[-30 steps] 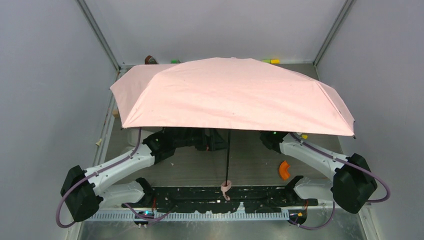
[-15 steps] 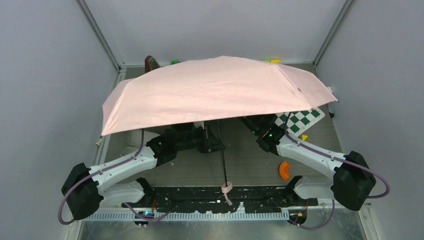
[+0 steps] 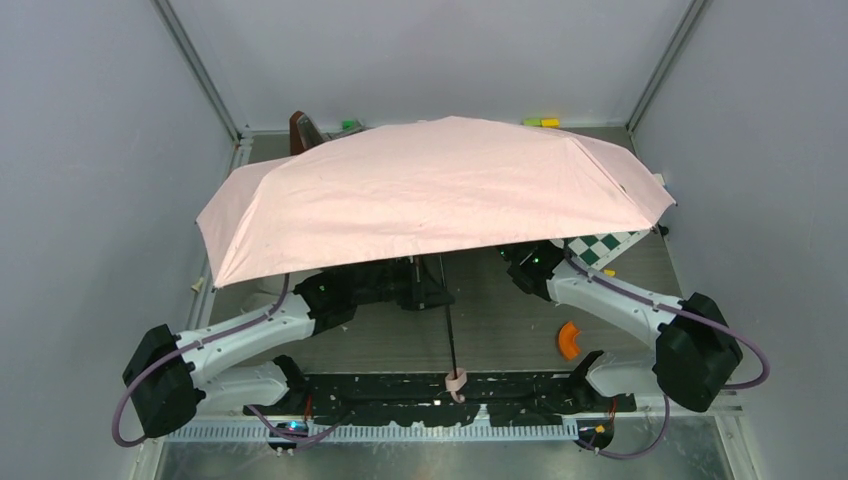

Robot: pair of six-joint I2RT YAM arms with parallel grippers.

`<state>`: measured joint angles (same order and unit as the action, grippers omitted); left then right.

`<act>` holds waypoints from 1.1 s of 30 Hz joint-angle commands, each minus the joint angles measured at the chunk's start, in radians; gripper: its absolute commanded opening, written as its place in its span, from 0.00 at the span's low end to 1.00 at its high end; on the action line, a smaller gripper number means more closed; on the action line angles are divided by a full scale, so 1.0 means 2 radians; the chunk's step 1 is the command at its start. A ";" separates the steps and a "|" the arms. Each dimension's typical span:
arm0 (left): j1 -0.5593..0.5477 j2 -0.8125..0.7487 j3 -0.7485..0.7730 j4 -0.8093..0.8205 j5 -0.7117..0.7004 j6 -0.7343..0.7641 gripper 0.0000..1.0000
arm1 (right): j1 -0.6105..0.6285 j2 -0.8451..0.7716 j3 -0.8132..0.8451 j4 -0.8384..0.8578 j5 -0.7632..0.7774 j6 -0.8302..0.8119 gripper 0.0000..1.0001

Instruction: Put away the umbrella

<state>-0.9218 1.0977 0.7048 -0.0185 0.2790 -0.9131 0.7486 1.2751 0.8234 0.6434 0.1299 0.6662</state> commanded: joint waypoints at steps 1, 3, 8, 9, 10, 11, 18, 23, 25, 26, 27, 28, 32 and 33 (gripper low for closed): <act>-0.007 0.005 0.023 -0.011 0.008 -0.008 0.00 | -0.001 0.022 0.038 0.043 0.004 0.001 0.62; -0.008 0.006 0.024 -0.015 0.009 -0.007 0.00 | -0.001 0.029 0.041 0.052 0.007 0.002 0.62; -0.007 0.005 0.023 -0.020 0.016 -0.005 0.00 | -0.001 0.041 0.059 0.056 0.013 0.006 0.59; -0.008 0.005 0.023 -0.020 0.017 -0.003 0.00 | -0.001 0.044 0.061 0.055 0.014 0.006 0.59; -0.008 0.005 0.023 -0.021 0.019 -0.002 0.00 | -0.001 0.046 0.063 0.055 0.014 0.008 0.58; -0.008 0.004 0.022 -0.022 0.020 -0.001 0.00 | -0.001 0.048 0.066 0.056 0.016 0.009 0.58; -0.008 -0.006 0.020 -0.040 0.025 0.008 0.00 | -0.001 0.063 0.080 0.055 0.027 0.026 0.46; -0.008 -0.014 0.019 -0.051 0.026 0.016 0.00 | -0.001 0.068 0.087 0.029 0.042 0.036 0.27; -0.008 -0.015 0.017 -0.053 0.027 0.018 0.00 | -0.001 0.067 0.088 0.011 0.055 0.053 0.15; -0.008 -0.016 0.017 -0.055 0.028 0.019 0.00 | -0.001 0.065 0.091 -0.010 0.070 0.062 0.09; -0.008 -0.017 0.018 -0.057 0.027 0.021 0.00 | -0.001 0.064 0.093 -0.032 0.076 0.072 0.08; -0.008 -0.017 0.018 -0.059 0.027 0.023 0.00 | -0.001 0.063 0.096 -0.044 0.085 0.076 0.06; -0.008 -0.022 0.024 -0.079 0.018 0.034 0.00 | 0.000 0.062 0.126 -0.118 0.098 0.111 0.05; -0.008 -0.026 0.029 -0.090 0.011 0.042 0.00 | -0.001 0.061 0.130 -0.136 0.097 0.119 0.05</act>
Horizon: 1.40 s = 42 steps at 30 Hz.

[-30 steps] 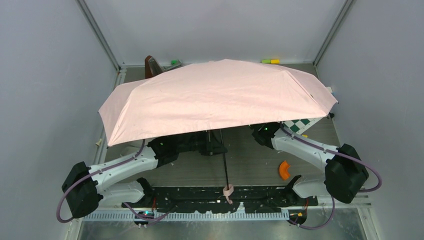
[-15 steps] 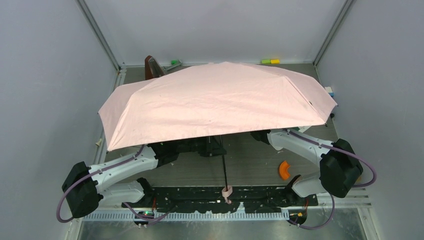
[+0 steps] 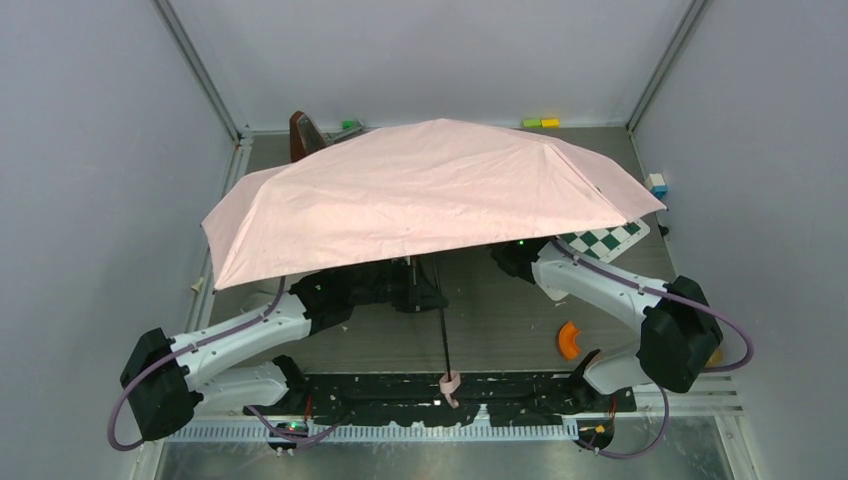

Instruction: Put away the umbrella

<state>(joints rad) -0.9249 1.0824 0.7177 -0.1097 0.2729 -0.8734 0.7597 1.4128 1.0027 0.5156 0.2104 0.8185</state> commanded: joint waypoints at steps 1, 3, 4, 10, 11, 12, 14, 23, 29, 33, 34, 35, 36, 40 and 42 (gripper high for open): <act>-0.006 -0.021 0.031 -0.060 0.006 0.030 0.00 | -0.006 -0.009 0.044 -0.078 0.054 0.044 0.05; -0.006 -0.029 0.053 -0.096 -0.015 0.049 0.00 | -0.004 -0.017 0.043 -0.095 0.040 0.037 0.05; -0.005 -0.033 0.068 -0.113 -0.027 0.062 0.00 | -0.003 -0.025 0.041 -0.109 0.033 0.029 0.05; 0.027 -0.048 0.173 -0.212 -0.068 0.106 0.00 | 0.026 -0.094 0.007 -0.129 -0.015 -0.063 0.05; 0.035 -0.050 0.185 -0.218 -0.067 0.109 0.00 | 0.027 -0.101 0.007 -0.130 -0.024 -0.073 0.05; 0.040 -0.051 0.198 -0.221 -0.066 0.113 0.00 | 0.029 -0.111 0.009 -0.137 -0.040 -0.078 0.05; 0.047 -0.051 0.229 -0.228 -0.070 0.122 0.00 | 0.033 -0.119 0.030 -0.163 -0.059 -0.095 0.05; 0.056 -0.026 0.343 -0.244 -0.082 0.133 0.00 | 0.046 -0.104 0.123 -0.229 -0.097 -0.105 0.05; 0.056 -0.036 0.361 -0.247 -0.097 0.112 0.00 | 0.061 -0.096 0.052 -0.194 -0.123 -0.001 0.05; 0.056 -0.050 0.351 -0.247 -0.109 0.089 0.00 | 0.084 -0.071 0.023 -0.185 -0.131 0.059 0.05; 0.057 -0.054 0.346 -0.247 -0.113 0.083 0.00 | 0.087 -0.062 0.021 -0.188 -0.131 0.076 0.05; 0.057 -0.057 0.340 -0.248 -0.118 0.079 0.00 | 0.089 -0.057 0.013 -0.187 -0.133 0.095 0.05; 0.057 -0.061 0.330 -0.249 -0.124 0.075 0.00 | 0.090 -0.050 0.009 -0.181 -0.139 0.104 0.05; 0.077 -0.064 0.286 -0.246 -0.125 0.052 0.00 | 0.090 -0.036 -0.008 -0.170 -0.142 0.126 0.05; 0.096 -0.065 0.263 -0.240 -0.116 0.040 0.00 | 0.090 -0.031 -0.014 -0.162 -0.145 0.132 0.05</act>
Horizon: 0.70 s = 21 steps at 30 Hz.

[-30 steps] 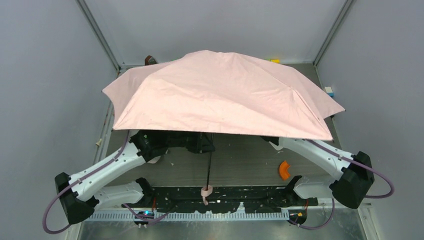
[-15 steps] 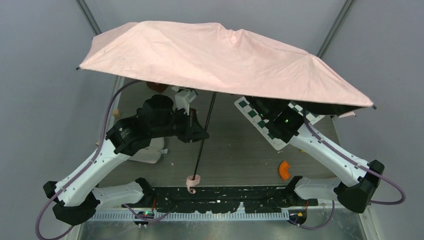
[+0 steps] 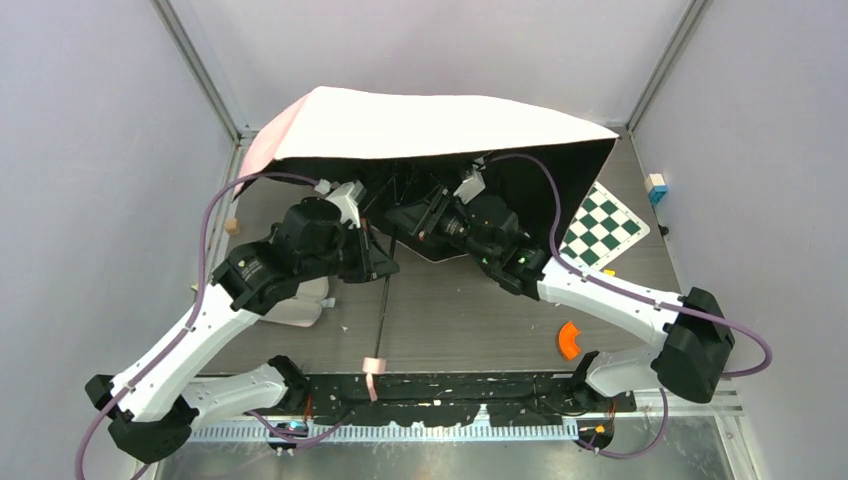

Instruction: Put away the umbrella

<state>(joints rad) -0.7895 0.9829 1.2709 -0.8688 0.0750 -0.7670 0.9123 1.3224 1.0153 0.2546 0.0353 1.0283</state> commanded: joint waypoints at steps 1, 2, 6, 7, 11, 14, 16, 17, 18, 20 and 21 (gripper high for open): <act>0.034 -0.015 -0.022 0.143 -0.015 -0.016 0.00 | 0.014 0.015 -0.022 -0.031 -0.057 0.031 0.05; 0.037 -0.016 -0.027 0.145 -0.014 -0.014 0.00 | 0.012 0.017 -0.023 -0.029 -0.057 0.033 0.05; 0.042 -0.008 -0.031 0.133 -0.018 -0.011 0.00 | -0.005 0.021 -0.026 -0.028 -0.066 0.050 0.05; 0.042 -0.005 -0.028 0.131 -0.017 -0.011 0.00 | -0.009 0.023 -0.023 -0.028 -0.071 0.053 0.05; 0.042 0.006 0.009 0.119 -0.020 -0.002 0.00 | -0.019 0.028 0.024 -0.064 -0.069 0.023 0.05; 0.041 0.019 0.045 0.107 -0.020 0.001 0.00 | -0.020 0.033 0.060 -0.083 -0.068 -0.002 0.05; 0.042 0.027 0.067 0.105 -0.016 0.001 0.00 | -0.023 0.033 0.065 -0.085 -0.070 0.001 0.05; 0.041 0.030 0.079 0.102 -0.015 0.000 0.00 | -0.027 0.032 0.063 -0.077 -0.075 0.005 0.05; 0.042 0.034 0.092 0.098 -0.014 0.000 0.00 | -0.029 0.030 0.056 -0.068 -0.087 0.018 0.05; 0.042 0.042 0.128 0.085 -0.011 0.001 0.00 | -0.037 0.029 0.057 -0.042 -0.103 0.037 0.05; 0.042 0.046 0.148 0.077 -0.010 0.001 0.00 | -0.040 0.029 0.063 -0.039 -0.106 0.038 0.05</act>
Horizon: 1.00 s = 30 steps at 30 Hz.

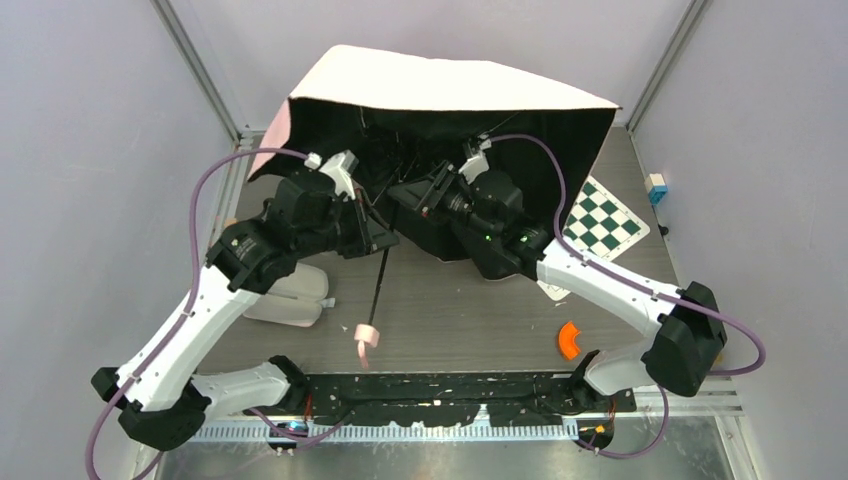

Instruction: Put away the umbrella

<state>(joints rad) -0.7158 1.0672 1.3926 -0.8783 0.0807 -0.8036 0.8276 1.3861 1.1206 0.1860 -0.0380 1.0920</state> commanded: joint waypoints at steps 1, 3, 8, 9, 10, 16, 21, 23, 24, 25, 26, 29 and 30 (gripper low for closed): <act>0.005 0.008 0.107 0.072 -0.011 0.020 0.00 | 0.002 -0.002 0.027 -0.005 -0.075 0.004 0.05; 0.005 0.016 0.147 0.052 -0.008 0.018 0.00 | 0.001 0.000 0.068 -0.022 -0.080 -0.010 0.05; 0.005 0.021 0.215 0.016 0.002 0.007 0.00 | -0.001 -0.001 0.122 -0.043 -0.087 -0.002 0.05; 0.005 0.021 0.220 0.012 0.002 0.003 0.00 | -0.001 -0.005 0.116 -0.033 -0.091 0.007 0.05; 0.006 0.022 0.220 0.007 0.003 -0.001 0.00 | -0.001 -0.007 0.093 -0.024 -0.094 0.034 0.05; 0.038 0.027 0.089 0.082 0.074 -0.060 0.00 | -0.002 -0.022 -0.085 0.104 -0.093 0.124 0.05; 0.041 0.040 -0.113 0.205 0.060 -0.029 0.00 | -0.003 0.013 -0.217 0.167 -0.065 0.092 0.23; 0.041 0.061 -0.170 0.223 0.067 -0.017 0.00 | -0.011 0.036 -0.267 0.205 -0.088 0.091 0.41; 0.040 0.073 -0.184 0.228 0.074 -0.012 0.00 | -0.014 0.034 -0.273 0.207 -0.104 0.090 0.50; 0.039 0.081 -0.193 0.232 0.078 -0.007 0.00 | -0.014 0.026 -0.277 0.199 -0.107 0.078 0.54; 0.037 0.088 -0.202 0.234 0.078 -0.003 0.00 | -0.015 0.003 -0.275 0.158 -0.105 0.066 0.63; 0.034 0.096 -0.220 0.249 0.072 -0.003 0.00 | -0.014 -0.060 -0.241 0.055 -0.096 -0.006 0.77; 0.034 0.099 -0.221 0.252 0.070 -0.004 0.00 | -0.014 -0.072 -0.236 0.020 -0.095 -0.015 0.78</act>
<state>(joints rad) -0.6605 1.2911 0.9401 -0.5785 0.2718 -0.8413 0.7883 1.4288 0.5545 0.3931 -0.1780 1.2388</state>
